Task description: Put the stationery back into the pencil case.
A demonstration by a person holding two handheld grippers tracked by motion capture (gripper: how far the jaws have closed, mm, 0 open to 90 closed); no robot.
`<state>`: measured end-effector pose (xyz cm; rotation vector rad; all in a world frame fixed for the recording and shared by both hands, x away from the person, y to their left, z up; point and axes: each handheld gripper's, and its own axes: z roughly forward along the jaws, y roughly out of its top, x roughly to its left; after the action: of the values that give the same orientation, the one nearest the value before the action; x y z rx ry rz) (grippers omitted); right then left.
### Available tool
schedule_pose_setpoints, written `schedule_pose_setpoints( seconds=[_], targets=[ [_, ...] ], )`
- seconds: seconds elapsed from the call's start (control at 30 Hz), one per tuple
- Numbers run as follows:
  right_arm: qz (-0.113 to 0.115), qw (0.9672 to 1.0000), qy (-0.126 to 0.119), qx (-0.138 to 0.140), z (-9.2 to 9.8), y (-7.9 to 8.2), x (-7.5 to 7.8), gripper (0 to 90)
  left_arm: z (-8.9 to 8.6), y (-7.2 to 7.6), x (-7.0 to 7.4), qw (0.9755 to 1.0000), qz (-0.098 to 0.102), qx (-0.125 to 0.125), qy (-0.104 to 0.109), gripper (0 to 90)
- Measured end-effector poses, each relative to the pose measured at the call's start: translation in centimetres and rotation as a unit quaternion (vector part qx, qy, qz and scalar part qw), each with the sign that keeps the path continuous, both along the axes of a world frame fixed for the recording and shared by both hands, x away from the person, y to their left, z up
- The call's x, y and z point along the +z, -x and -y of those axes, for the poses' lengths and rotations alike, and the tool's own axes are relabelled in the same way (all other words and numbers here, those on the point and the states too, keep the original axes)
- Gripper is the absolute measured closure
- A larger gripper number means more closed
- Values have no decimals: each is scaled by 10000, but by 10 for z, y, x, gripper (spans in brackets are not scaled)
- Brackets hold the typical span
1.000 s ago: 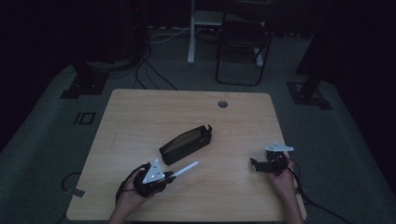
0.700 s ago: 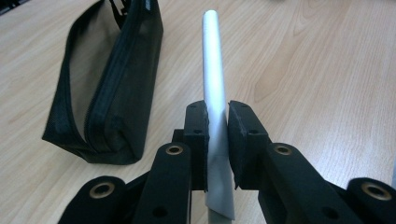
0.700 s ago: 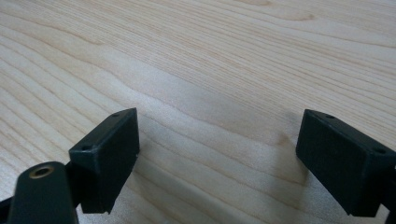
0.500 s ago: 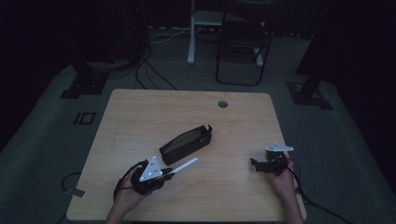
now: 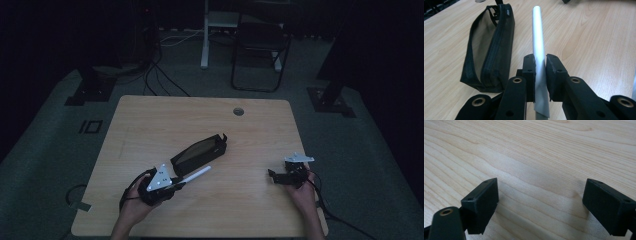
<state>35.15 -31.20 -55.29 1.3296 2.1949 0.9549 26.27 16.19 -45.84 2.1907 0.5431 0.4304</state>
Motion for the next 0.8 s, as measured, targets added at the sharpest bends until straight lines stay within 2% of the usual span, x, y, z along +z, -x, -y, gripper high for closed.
schedule_pose_setpoints(
  seconds=[0.13, 0.23, 0.6, 0.8],
  targets=[
    [-1, 10000, 0, 0, 0, 0, 0, 132, -1, -1, 3, 10000, 34, 6, 8, 790],
    [-1, 10000, 0, 0, 0, 0, 0, 132, -5, -4, 6, 9999, 8, 35, 107, 789],
    [-1, 10000, 0, 0, 0, 0, 0, 132, -8, -7, 14, 9999, 56, 65, 112, 789],
    [-1, 10000, 0, 0, 0, 0, 0, 132, -10, -9, 17, 9998, 56, 96, 190, 789]
  ],
)
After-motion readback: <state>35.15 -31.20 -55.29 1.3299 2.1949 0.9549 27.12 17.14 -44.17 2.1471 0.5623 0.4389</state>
